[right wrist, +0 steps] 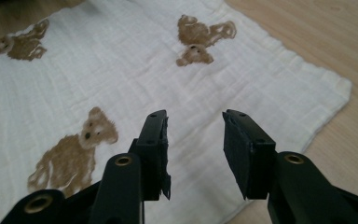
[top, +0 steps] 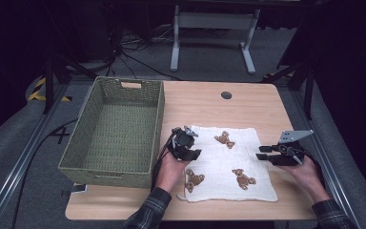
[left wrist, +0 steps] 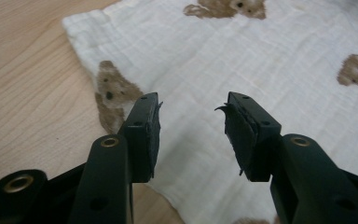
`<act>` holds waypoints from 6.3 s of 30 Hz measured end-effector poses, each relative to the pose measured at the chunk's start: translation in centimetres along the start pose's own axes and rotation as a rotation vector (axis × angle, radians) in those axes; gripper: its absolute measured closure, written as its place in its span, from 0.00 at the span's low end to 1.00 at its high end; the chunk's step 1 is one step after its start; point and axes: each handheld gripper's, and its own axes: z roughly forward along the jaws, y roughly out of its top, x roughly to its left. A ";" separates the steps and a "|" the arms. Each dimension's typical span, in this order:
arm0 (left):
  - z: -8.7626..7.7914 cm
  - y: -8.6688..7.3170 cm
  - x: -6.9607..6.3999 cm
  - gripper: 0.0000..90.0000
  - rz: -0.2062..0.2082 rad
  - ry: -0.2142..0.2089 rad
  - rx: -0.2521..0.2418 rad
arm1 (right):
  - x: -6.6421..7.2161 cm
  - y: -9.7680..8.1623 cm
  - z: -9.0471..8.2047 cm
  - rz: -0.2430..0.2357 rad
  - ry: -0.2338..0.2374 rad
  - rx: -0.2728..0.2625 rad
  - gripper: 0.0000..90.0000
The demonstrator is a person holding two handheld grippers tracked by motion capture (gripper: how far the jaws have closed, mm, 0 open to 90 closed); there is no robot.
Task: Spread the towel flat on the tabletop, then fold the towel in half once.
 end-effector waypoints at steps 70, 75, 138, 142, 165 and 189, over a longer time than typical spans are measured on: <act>4.1 3.8 6.6 0.76 -0.169 0.046 -0.061 | -7.7 2.9 4.3 0.045 -0.133 0.020 0.70; 4.9 3.7 6.3 0.78 -0.157 0.019 -0.020 | -8.7 2.7 5.0 0.080 -0.145 0.028 0.69; -4.6 -2.0 -3.6 0.98 0.021 0.057 -0.164 | 1.5 -0.8 -4.5 -0.024 -0.072 -0.108 0.98; -4.5 -3.1 -4.2 0.98 0.027 0.049 -0.136 | 2.7 -1.9 -4.6 -0.019 -0.043 -0.091 0.98; -5.4 -6.6 -5.4 0.83 0.024 0.007 -0.098 | 5.5 -5.6 -4.6 -0.016 0.063 -0.013 0.91; -1.9 -3.2 -3.5 0.77 0.035 0.083 -0.092 | 1.0 -2.8 -1.8 0.045 -0.077 -0.007 0.86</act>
